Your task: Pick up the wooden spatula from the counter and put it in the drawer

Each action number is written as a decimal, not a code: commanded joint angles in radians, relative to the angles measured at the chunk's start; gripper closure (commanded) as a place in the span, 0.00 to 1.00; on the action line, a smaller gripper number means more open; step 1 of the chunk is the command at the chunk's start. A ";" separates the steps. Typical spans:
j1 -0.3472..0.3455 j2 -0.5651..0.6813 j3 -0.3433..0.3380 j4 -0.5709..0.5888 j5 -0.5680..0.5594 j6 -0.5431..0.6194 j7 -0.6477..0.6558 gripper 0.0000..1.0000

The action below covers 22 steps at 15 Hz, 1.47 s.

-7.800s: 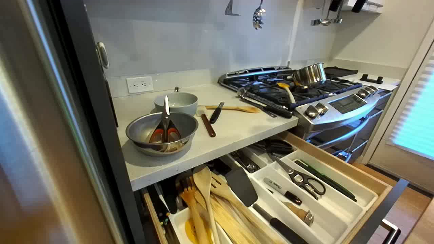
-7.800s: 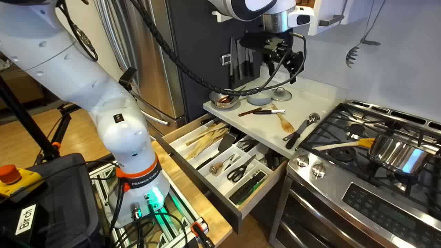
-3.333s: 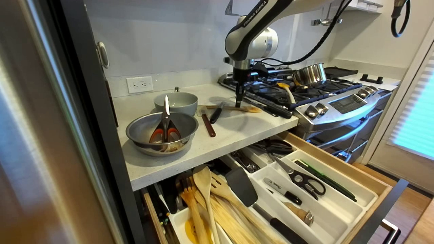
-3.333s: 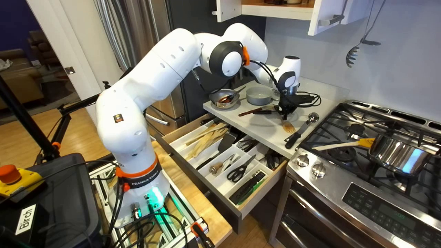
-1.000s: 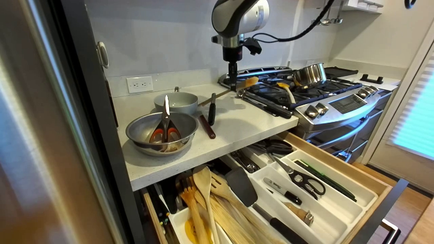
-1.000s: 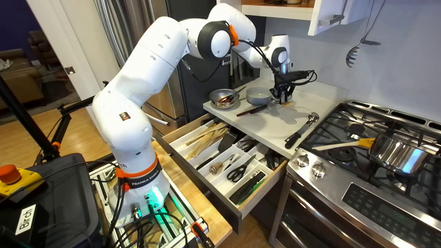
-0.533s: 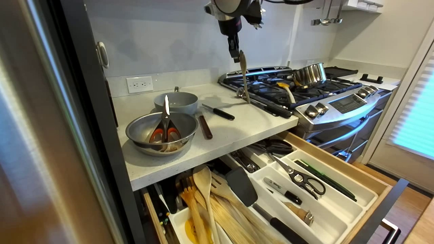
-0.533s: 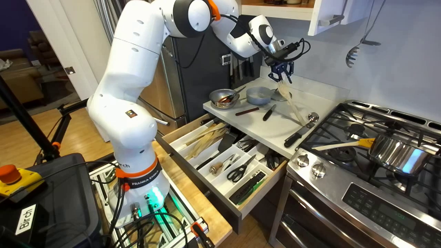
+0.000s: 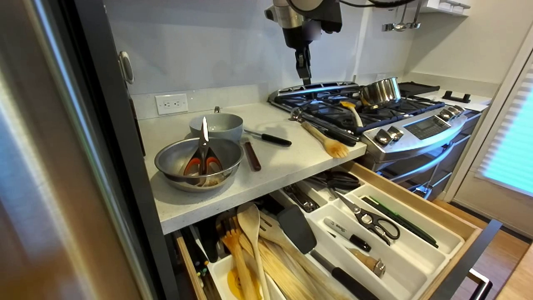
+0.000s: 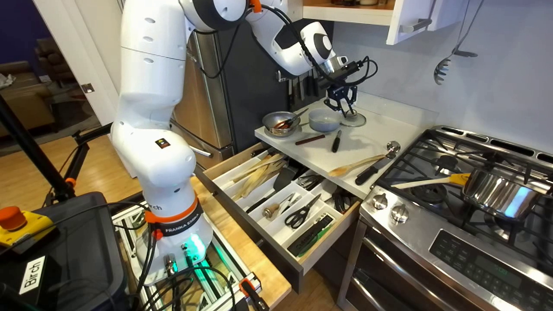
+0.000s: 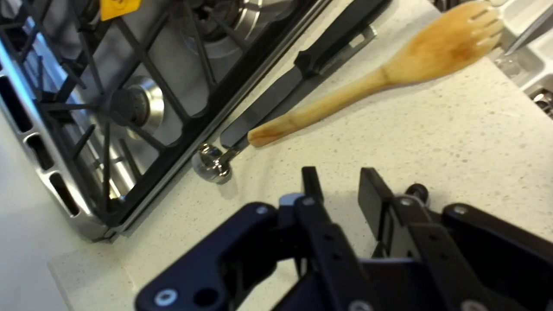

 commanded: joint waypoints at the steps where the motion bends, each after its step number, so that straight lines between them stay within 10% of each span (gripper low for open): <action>1: -0.100 -0.008 0.012 -0.117 0.100 0.142 0.061 0.38; 5: -0.225 0.060 -0.012 -0.190 0.245 0.413 0.020 0.07; 6: -0.169 0.037 -0.022 -0.157 0.187 0.322 0.029 0.01; 7: -0.188 0.049 -0.029 -0.166 0.194 0.351 0.018 0.19; 9: -0.186 0.050 -0.031 -0.160 0.193 0.351 0.018 0.00; 22: -0.191 0.190 -0.070 -0.162 0.517 0.559 0.438 0.00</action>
